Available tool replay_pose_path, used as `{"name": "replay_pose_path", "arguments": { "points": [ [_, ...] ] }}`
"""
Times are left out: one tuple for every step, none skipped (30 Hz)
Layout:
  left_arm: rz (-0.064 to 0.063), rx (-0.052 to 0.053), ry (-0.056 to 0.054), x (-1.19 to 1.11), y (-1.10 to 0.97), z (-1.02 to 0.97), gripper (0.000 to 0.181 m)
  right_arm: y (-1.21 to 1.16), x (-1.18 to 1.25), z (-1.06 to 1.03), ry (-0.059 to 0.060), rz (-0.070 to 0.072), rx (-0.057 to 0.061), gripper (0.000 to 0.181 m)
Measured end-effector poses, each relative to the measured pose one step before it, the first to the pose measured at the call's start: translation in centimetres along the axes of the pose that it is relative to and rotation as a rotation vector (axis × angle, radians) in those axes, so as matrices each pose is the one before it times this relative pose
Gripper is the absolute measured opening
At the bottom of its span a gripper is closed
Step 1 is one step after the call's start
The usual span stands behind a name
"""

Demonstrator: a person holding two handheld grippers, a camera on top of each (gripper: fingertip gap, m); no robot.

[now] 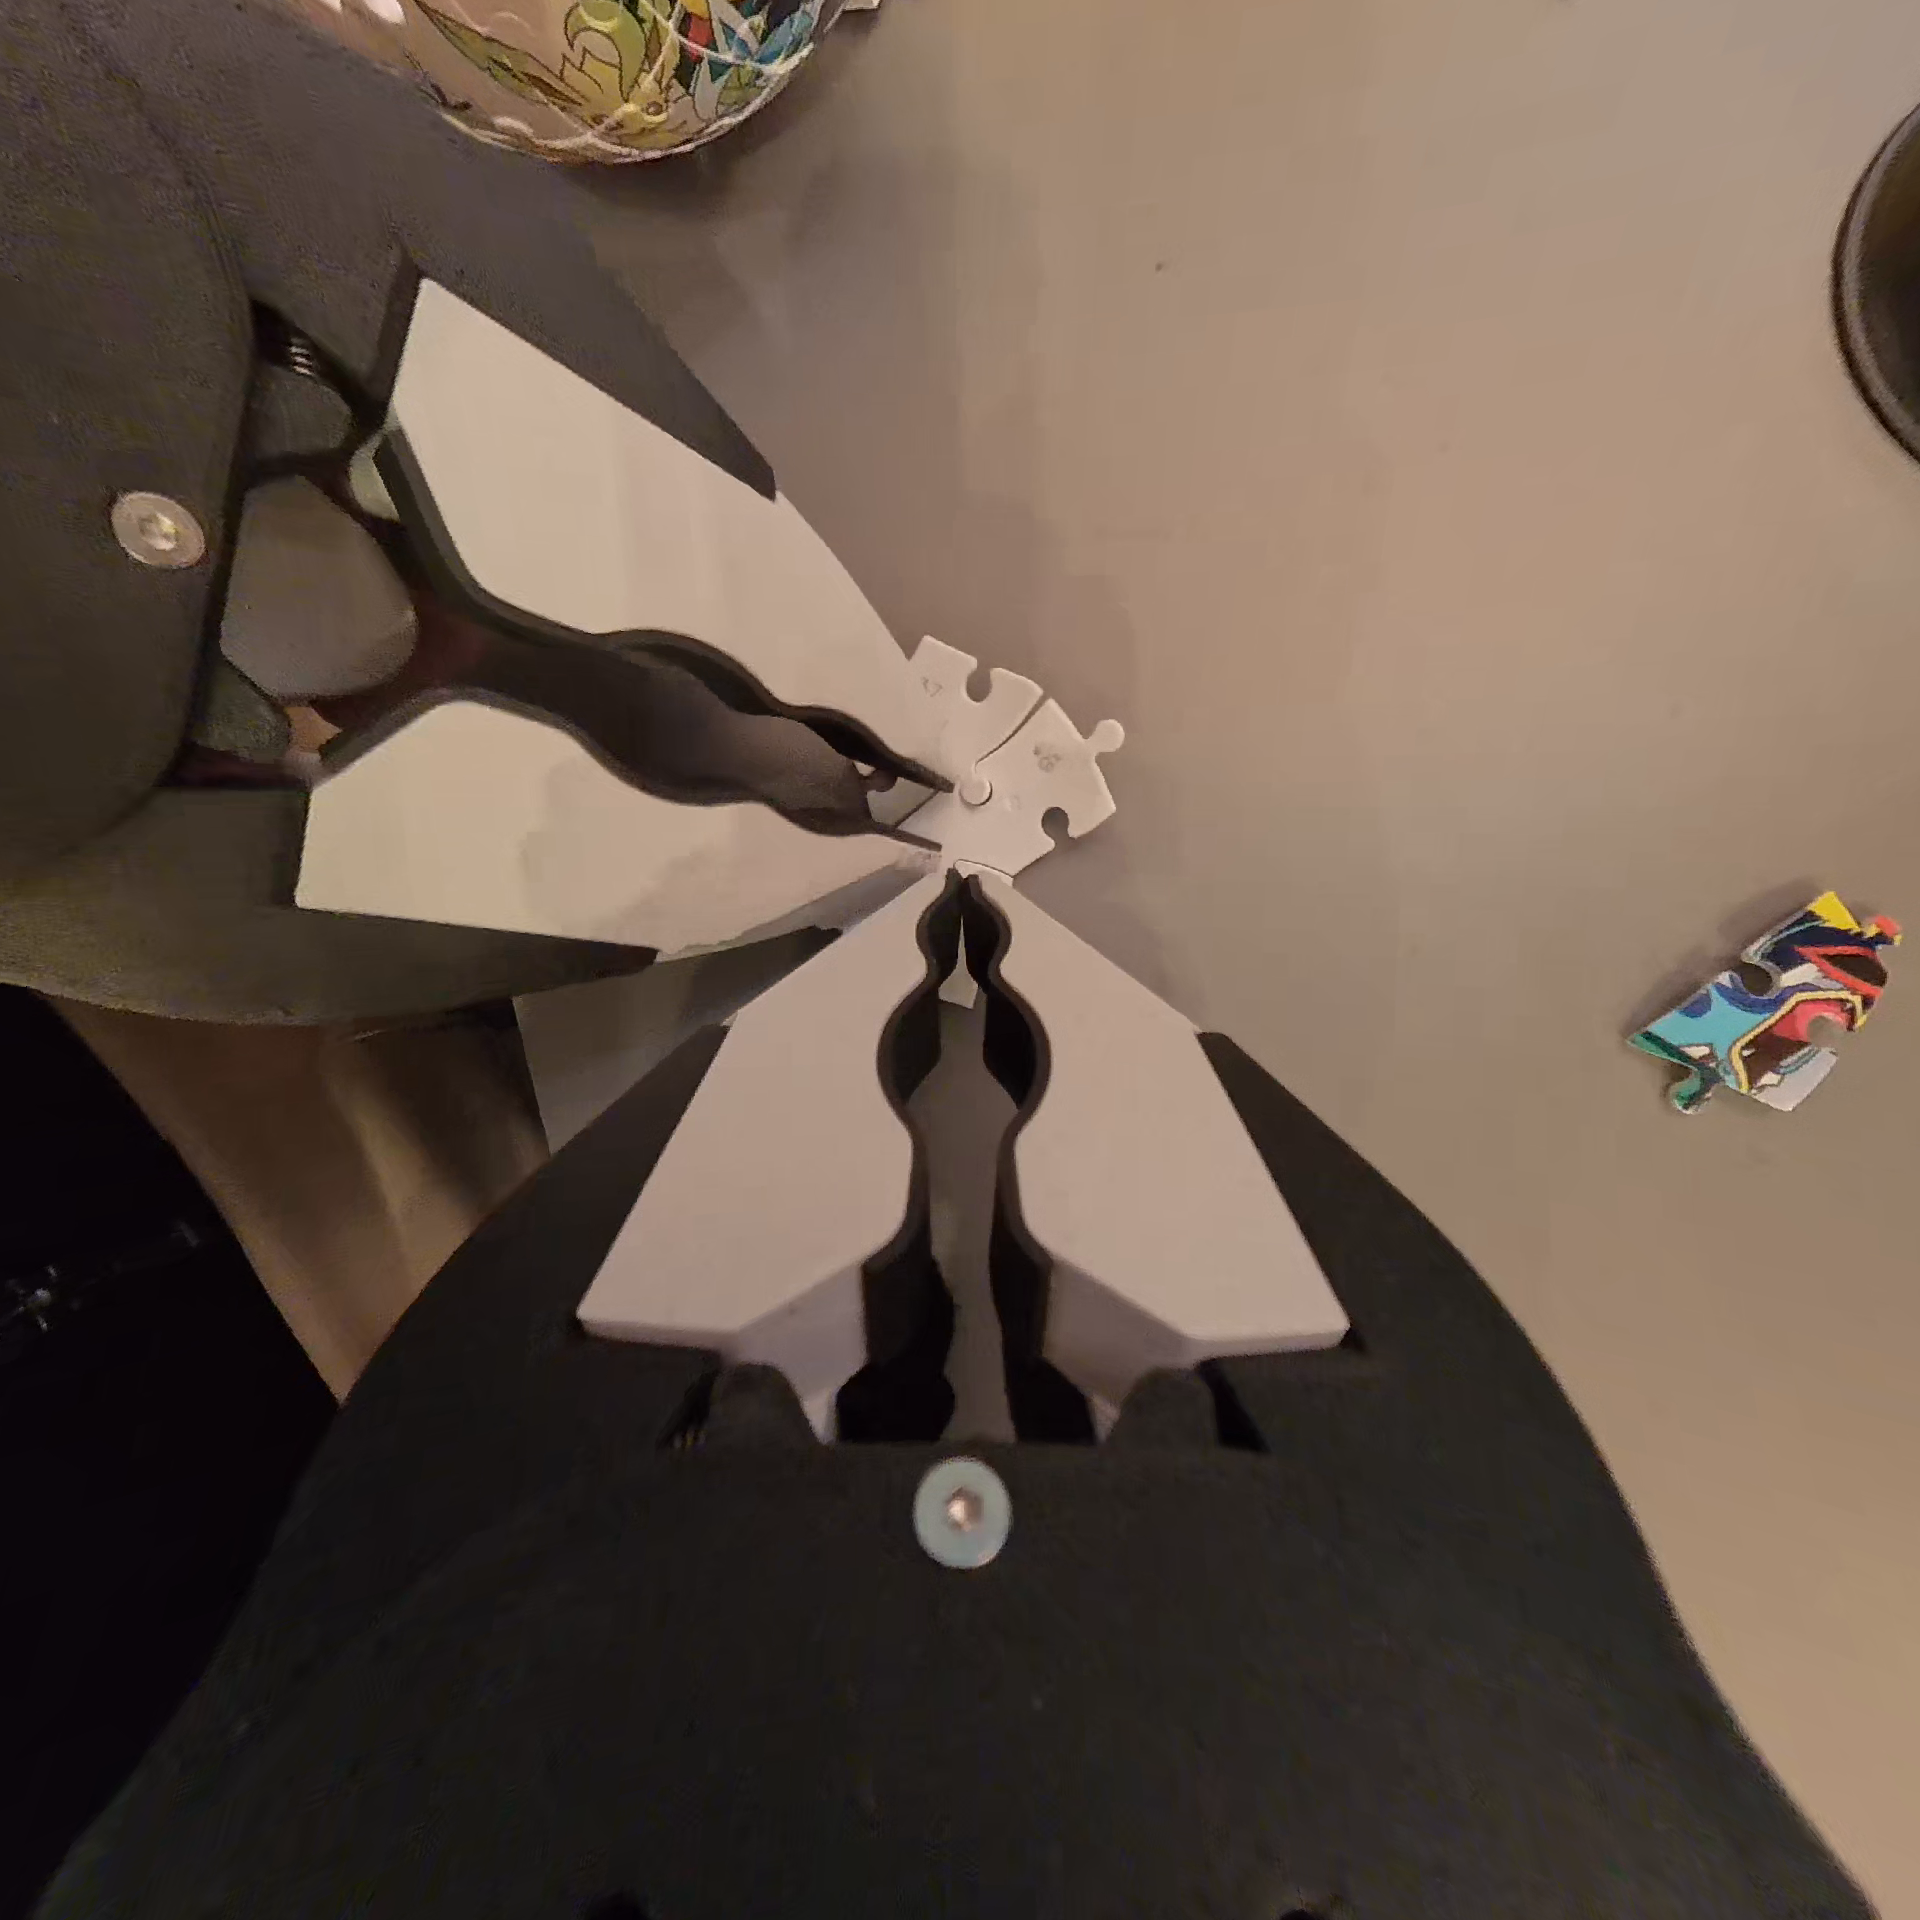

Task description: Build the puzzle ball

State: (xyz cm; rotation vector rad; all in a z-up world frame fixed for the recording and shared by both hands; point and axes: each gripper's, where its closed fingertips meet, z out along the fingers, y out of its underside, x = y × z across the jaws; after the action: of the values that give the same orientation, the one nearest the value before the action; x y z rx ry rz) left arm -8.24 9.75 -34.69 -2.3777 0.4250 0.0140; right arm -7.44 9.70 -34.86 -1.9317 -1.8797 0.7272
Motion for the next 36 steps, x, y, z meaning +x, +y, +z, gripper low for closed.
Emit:
{"name": "replay_pose_path", "arguments": {
  "points": [
    [0.0051,-0.0021,-0.0057,-0.049,-0.001,0.012,0.010,0.007,-0.004,0.005,-0.0047,-0.0002,-0.0066,0.000],
    [0.0053,-0.0029,-0.0021,-0.007,0.001,0.014,0.010,0.003,-0.003,0.002,-0.0062,0.0025,-0.0071,0.000],
    [0.0157,-0.0051,-0.0121,-0.095,0.039,0.031,0.010,0.000,0.007,0.000,-0.0060,0.0014,-0.0063,0.000],
    [0.0229,-0.0167,-0.0222,-0.235,0.213,0.053,0.010,-0.016,0.010,0.020,-0.0052,0.0013,-0.0048,0.000],
    [0.0168,0.0034,-0.0149,-0.113,-0.035,-0.025,0.011,-0.014,-0.001,0.010,-0.0069,0.0051,-0.0046,0.000],
    [0.0052,0.0000,0.0010,0.125,-0.005,-0.011,0.010,0.000,-0.002,0.008,-0.0078,0.0050,-0.0040,0.000],
    [0.0071,0.0018,-0.0036,0.077,-0.022,-0.025,0.011,-0.011,0.003,0.001,-0.0069,0.0016,-0.0012,0.000],
    [0.0098,0.0021,-0.0079,-0.029,-0.001,-0.011,0.011,0.003,0.003,0.005,-0.0048,0.0003,0.0014,0.000],
    [0.0010,0.0007,-0.0096,-0.116,-0.028,-0.052,0.011,-0.001,0.003,0.007,-0.0033,-0.0011,0.0042,0.000],
    [0.0025,0.0018,-0.0035,-0.060,0.004,-0.064,0.012,0.004,-0.002,-0.012,-0.0058,0.0044,0.0040,0.000],
    [-0.0045,0.0047,0.0030,0.016,0.007,-0.059,0.012,-0.012,-0.014,-0.002,-0.0067,0.0044,0.0040,0.000],
    [-0.0094,0.0088,0.0115,0.078,-0.042,-0.078,0.013,-0.011,-0.004,-0.002,-0.0046,-0.0030,0.0051,0.000],
    [-0.0118,0.0216,0.0123,0.085,-0.262,-0.200,0.014,-0.008,-0.006,-0.008,-0.0027,-0.0021,0.0079,0.000],
    [-0.0123,0.0206,-0.0026,-0.163,-0.291,-0.297,0.014,-0.010,-0.005,-0.005,0.0003,0.0041,0.0069,0.000],
    [-0.0081,0.0132,-0.0059,-0.245,-0.219,-0.290,0.014,0.002,-0.001,-0.011,0.0052,-0.0102,0.0018,0.000],
    [-0.0069,0.0110,-0.0077,-0.320,-0.150,-0.223,0.014,-0.005,0.024,-0.018,0.0075,-0.0166,0.0004,0.000],
    [-0.0109,0.0048,-0.0117,-0.410,0.011,-0.144,0.015,-0.029,0.108,-0.017,0.0073,-0.0016,0.0041,0.000],
    [-0.0145,-0.0033,-0.0091,-0.393,0.175,-0.018,0.016,-0.045,0.032,-0.043,-0.0010,0.0006,0.0048,0.000],
    [-0.0163,-0.0105,-0.0050,-0.326,0.326,0.102,0.017,-0.125,0.029,-0.123,-0.0012,-0.0020,0.0097,0.000],
    [-0.0160,-0.0119,0.0017,-0.187,0.356,0.175,0.018,-0.163,0.086,-0.157,0.0033,-0.0008,0.0090,0.000],
    [-0.0135,-0.0065,0.0023,-0.080,0.257,0.149,0.019,-0.097,0.073,-0.104,0.0039,-0.0031,0.0036,0.000],
    [-0.0066,-0.0038,-0.0009,-0.057,0.141,0.089,0.020,-0.078,0.043,-0.035,0.0039,-0.0070,0.0011,0.000],
    [-0.0023,-0.0026,-0.0058,-0.106,0.061,0.064,0.022,-0.134,0.015,0.006,0.0053,-0.0100,0.0048,0.000],
    [-0.0033,-0.0008,-0.0074,-0.140,-0.001,0.049,0.022,-0.102,-0.108,0.046,-0.0010,-0.0081,0.0020,0.000],
    [-0.0036,0.0011,0.0011,-0.063,-0.045,0.048,0.022,-0.126,-0.157,0.066,-0.0035,-0.0070,0.0020,0.000],
    [-0.0050,-0.0024,0.0049,-0.018,-0.012,0.079,0.022,-0.155,-0.042,0.097,0.0035,-0.0075,0.0027,0.000],
    [-0.0051,-0.0034,0.0032,-0.011,-0.006,0.086,0.022,-0.114,0.001,0.130,0.0042,-0.0096,-0.0019,0.000],
    [-0.0032,-0.0032,0.0013,-0.021,0.019,0.081,0.022,-0.216,-0.022,0.150,0.0029,-0.0121,0.0040,0.000],
    [-0.0012,-0.0023,0.0038,0.045,0.031,0.054,0.023,-0.228,0.040,0.134,0.0059,-0.0105,0.0027,0.000],
    [-0.0027,-0.0004,0.0022,0.054,0.033,0.026,0.023,-0.187,0.079,0.132,0.0080,-0.0115,0.0011,0.000],
    [-0.0037,-0.0023,-0.0001,0.011,0.062,0.026,0.023,-0.071,0.097,0.196,0.0074,-0.0092,-0.0039,0.000],
    [-0.0024,-0.0040,0.0021,0.042,0.094,0.043,0.024,0.010,0.096,0.247,0.0043,-0.0046,-0.0055,0.000],
    [-0.0012,-0.0014,0.0010,0.020,0.055,-0.002,0.024,0.235,0.052,0.259,0.0003,-0.0013,-0.0164,0.000],
    [-0.0004,0.0022,-0.0012,-0.027,-0.009,-0.041,0.024,0.208,0.013,0.177,-0.0008,-0.0039,-0.0129,0.000],
    [-0.0011,-0.0012,-0.0007,-0.035,0.046,-0.031,0.024,-0.050,0.025,0.011,-0.0009,0.0033,0.0028,0.000],
    [-0.0025,-0.0027,-0.0013,-0.062,0.072,-0.014,0.025,0.044,0.016,-0.014,-0.0028,0.0069,-0.0041,0.000]
  ]
}}
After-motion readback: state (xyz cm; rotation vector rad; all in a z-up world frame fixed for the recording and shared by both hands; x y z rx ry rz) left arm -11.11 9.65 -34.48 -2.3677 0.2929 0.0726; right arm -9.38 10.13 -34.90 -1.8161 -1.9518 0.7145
